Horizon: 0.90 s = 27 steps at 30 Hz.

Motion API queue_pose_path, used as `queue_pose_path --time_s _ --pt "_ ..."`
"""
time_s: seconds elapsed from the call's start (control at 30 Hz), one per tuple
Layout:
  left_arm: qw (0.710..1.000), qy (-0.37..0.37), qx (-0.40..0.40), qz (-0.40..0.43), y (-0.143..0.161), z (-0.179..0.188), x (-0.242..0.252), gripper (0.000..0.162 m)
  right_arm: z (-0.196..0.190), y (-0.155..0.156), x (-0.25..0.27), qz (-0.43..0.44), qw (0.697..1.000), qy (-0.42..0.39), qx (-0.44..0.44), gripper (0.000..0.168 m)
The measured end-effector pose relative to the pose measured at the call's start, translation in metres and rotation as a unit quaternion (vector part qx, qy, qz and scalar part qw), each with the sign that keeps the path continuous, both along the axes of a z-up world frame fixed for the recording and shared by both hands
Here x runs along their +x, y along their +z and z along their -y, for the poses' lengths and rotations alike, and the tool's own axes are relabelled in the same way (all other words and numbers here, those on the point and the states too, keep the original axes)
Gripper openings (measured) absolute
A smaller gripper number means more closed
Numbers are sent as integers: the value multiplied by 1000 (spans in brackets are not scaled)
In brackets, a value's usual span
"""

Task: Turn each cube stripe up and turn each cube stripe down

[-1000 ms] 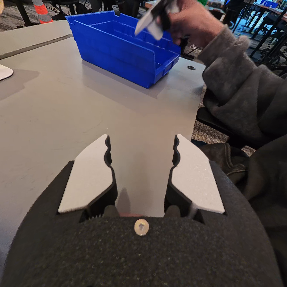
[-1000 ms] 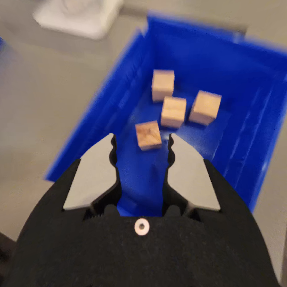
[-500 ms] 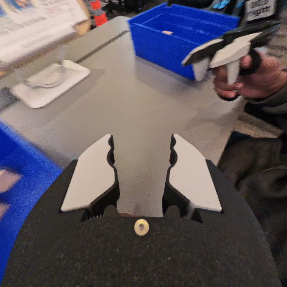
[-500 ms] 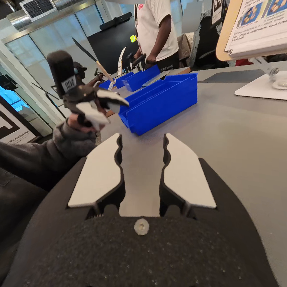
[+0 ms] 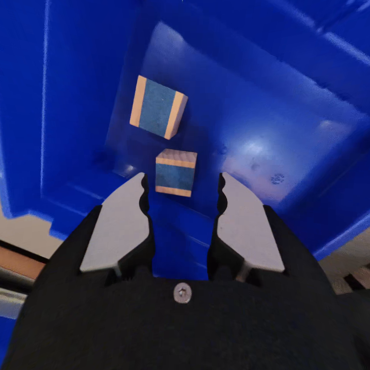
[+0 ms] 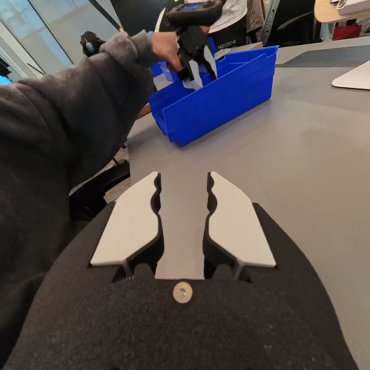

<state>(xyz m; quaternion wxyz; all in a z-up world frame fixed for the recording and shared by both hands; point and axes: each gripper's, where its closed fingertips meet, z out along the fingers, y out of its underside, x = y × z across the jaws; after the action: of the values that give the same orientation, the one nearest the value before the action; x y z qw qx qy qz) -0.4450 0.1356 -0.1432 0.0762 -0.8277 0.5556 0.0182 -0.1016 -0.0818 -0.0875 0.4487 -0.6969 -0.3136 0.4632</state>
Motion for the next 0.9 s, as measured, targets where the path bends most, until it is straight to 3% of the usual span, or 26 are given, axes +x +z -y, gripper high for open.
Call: queue_pose_path --time_s 0.13,0.2,0.27,0.43,0.53,0.67,0.73,0.9 --pt "997 -21 -19 -66 -21 -13 -9 65 -1 -3 2 4 1000 -3 -2 44" --pt "995 -29 -30 -94 -30 -14 -14 57 -3 -6 3 5 1000 -4 -6 44" --pt "994 -37 -41 -96 -36 -11 -12 45 -5 -7 5 4 1000 -7 -10 44" --pt "996 -51 -40 -69 -30 -5 -5 45 -8 -8 6 -13 999 -4 -29 43" --pt "999 -42 -18 -6 -1 4 6 45 -9 -6 8 -17 999 -5 -31 43" --pt "986 17 39 159 57 11 36 45 -14 -3 14 -21 999 -23 -20 43" --pt "961 63 60 262 82 14 59 45 -22 -3 19 -26 999 -37 -12 44" --pt "877 90 32 470 124 54 151 45 -49 12 13 -56 997 -28 -36 58"
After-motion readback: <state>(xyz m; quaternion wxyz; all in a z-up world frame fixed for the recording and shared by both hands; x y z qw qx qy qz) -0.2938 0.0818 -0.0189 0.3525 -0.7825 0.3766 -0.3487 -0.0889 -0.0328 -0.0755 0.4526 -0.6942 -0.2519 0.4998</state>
